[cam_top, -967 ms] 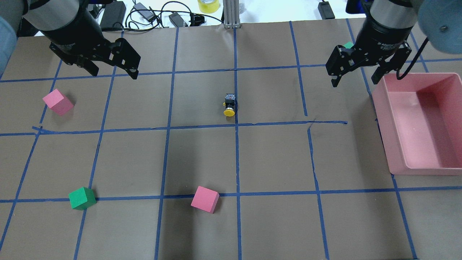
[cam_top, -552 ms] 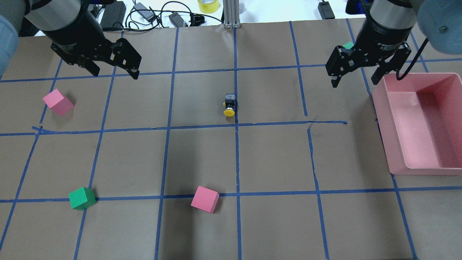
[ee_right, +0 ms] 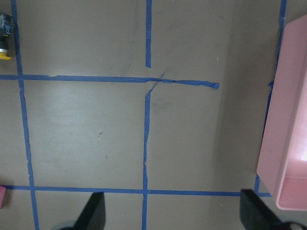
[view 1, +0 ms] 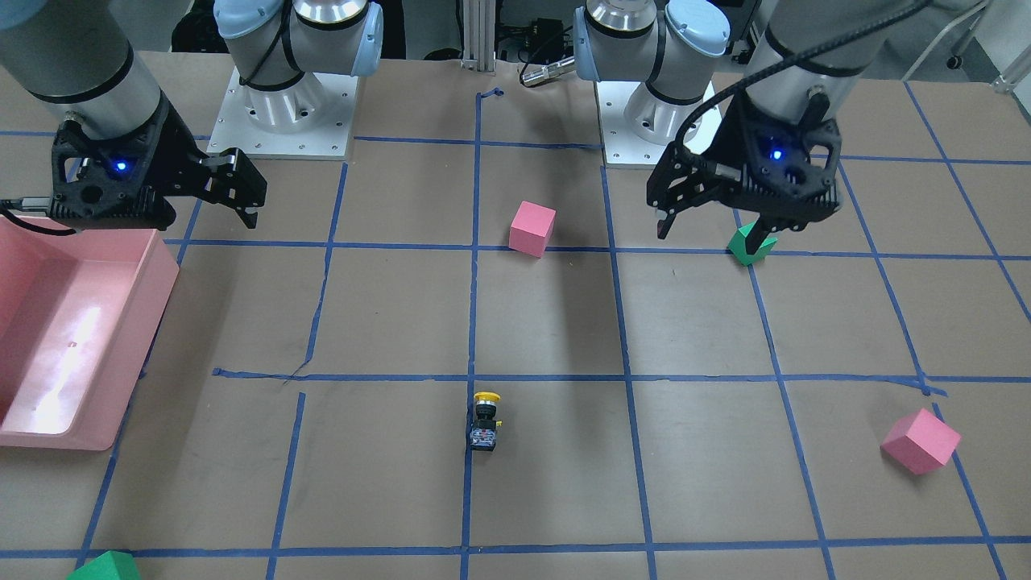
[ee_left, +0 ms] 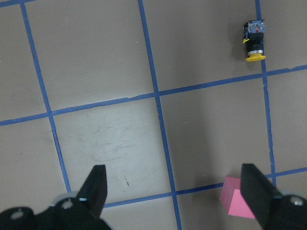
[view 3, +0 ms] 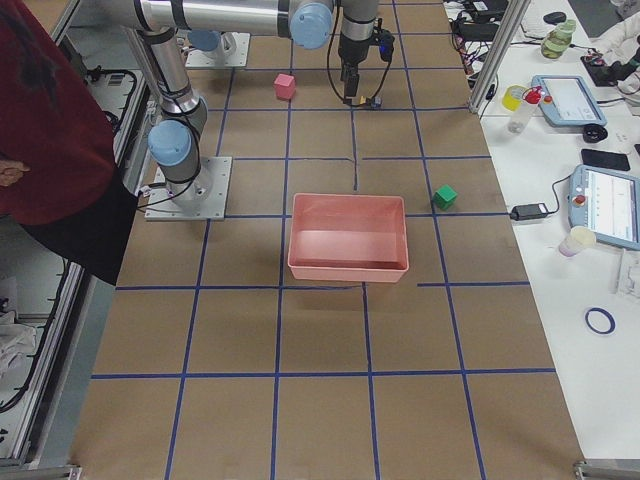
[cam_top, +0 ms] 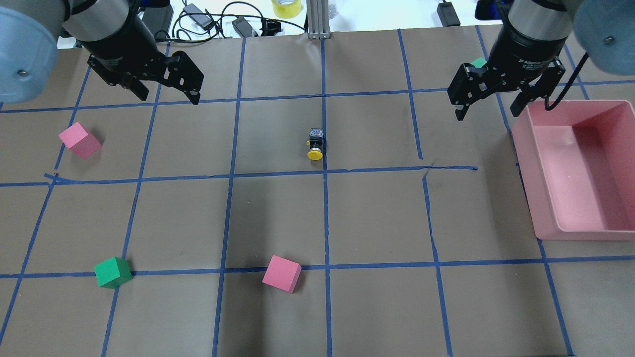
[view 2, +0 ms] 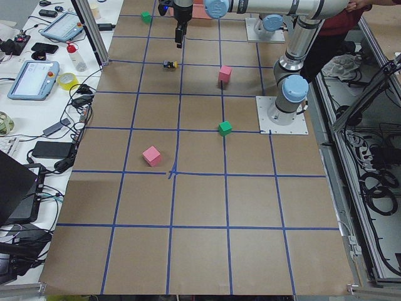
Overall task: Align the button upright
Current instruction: 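Reach the left gripper to the lying button and close on its body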
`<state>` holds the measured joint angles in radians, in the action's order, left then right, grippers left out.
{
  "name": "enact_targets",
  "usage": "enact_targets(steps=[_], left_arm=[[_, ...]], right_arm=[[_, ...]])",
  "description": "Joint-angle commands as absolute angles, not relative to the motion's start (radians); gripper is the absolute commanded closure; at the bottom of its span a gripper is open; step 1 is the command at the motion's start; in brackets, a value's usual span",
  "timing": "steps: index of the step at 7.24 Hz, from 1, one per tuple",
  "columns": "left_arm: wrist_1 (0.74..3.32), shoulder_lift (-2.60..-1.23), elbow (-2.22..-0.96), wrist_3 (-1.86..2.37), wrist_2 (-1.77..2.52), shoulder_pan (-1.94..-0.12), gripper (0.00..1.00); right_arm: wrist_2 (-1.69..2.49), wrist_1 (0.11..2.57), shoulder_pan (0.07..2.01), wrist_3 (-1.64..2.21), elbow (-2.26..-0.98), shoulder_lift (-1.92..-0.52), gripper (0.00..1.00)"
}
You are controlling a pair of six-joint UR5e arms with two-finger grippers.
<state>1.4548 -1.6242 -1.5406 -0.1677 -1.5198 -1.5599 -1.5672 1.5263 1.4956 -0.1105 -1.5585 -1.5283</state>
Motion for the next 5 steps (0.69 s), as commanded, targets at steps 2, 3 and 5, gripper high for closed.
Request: enact_targets(steps=[2,3,5], left_arm=[[0.969,-1.698,-1.769,0.031,-1.460,-1.671,0.00],[0.807,-1.738,-1.831,0.070,-1.466,-1.715,0.00],[0.593,-1.852,-1.850,0.252,-1.537,-1.803,0.00]], right_arm=[[-1.568,1.526,1.494,-0.110,-1.559,-1.528,0.00],[-1.566,1.526,1.496,-0.110,-1.559,-1.528,0.00],[-1.568,1.526,1.494,-0.110,-1.559,-1.528,0.00]])
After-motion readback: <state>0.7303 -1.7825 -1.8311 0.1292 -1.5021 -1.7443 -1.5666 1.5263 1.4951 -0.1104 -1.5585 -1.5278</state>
